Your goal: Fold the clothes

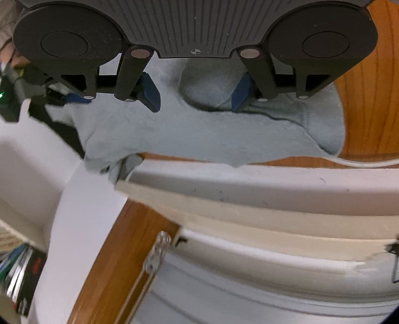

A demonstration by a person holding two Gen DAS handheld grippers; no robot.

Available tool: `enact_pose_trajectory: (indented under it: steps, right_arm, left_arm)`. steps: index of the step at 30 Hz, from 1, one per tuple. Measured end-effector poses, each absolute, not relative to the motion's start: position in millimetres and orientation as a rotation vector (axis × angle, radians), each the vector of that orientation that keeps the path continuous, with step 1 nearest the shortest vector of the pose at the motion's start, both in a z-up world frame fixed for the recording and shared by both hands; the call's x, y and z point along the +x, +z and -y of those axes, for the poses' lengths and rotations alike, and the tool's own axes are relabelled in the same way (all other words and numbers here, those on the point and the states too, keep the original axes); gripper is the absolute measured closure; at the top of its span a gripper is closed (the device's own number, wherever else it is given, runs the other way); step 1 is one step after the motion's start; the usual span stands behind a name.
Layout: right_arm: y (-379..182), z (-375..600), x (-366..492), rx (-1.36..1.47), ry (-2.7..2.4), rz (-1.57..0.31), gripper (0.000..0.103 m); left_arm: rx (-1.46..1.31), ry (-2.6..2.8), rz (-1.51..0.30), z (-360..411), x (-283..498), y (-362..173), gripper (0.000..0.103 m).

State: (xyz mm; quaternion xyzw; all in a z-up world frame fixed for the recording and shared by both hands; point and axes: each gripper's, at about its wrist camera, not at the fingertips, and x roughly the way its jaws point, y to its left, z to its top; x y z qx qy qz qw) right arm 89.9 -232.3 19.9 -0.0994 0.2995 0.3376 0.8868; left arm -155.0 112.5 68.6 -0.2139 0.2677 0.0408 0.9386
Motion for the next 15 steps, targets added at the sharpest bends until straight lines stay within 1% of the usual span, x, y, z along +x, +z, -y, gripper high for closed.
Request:
enact_pose_trajectory:
  steps: [1,3,4,5,6,10,12,13,14,15]
  right_arm:
    - [20,232,90,-0.206,0.702,-0.623,0.022]
    - [20,232,90,-0.205,0.703,-0.623,0.022]
    - [20,233,90,-0.204,0.703,-0.623,0.022]
    - [20,233,90,-0.204,0.703,-0.623,0.022]
    - [20,232,90,-0.204,0.703,-0.623,0.022]
    - [20,232,89,-0.206,0.703,-0.623,0.022]
    - [20,233,89,-0.205,0.703,-0.623,0.022]
    - [20,233,89,-0.205,0.703,-0.623,0.022]
    - [20,233,89,-0.205,0.703,-0.623,0.022]
    - [20,233,89,-0.205,0.703,-0.623,0.022]
  left_arm:
    - [-0.421,0.101,-0.536,-116,-155,70,0.039]
    - [-0.391,0.136,-0.514,-124,-155,73,0.049]
    - [-0.375,0.153,-0.503,-128,-155,75,0.069]
    - [-0.36,0.171,-0.492,-132,-155,76,0.097]
    - [-0.344,0.188,-0.481,-136,-155,78,0.1]
    - [-0.25,0.355,-0.433,-159,-159,85,0.101]
    - [-0.297,0.35,-0.463,-176,-163,80,0.101]
    - [-0.316,0.337,-0.478,-182,-165,78,0.099]
    - [-0.314,0.353,-0.474,-183,-168,76,0.092]
    - [-0.314,0.37,-0.471,-185,-172,74,0.088]
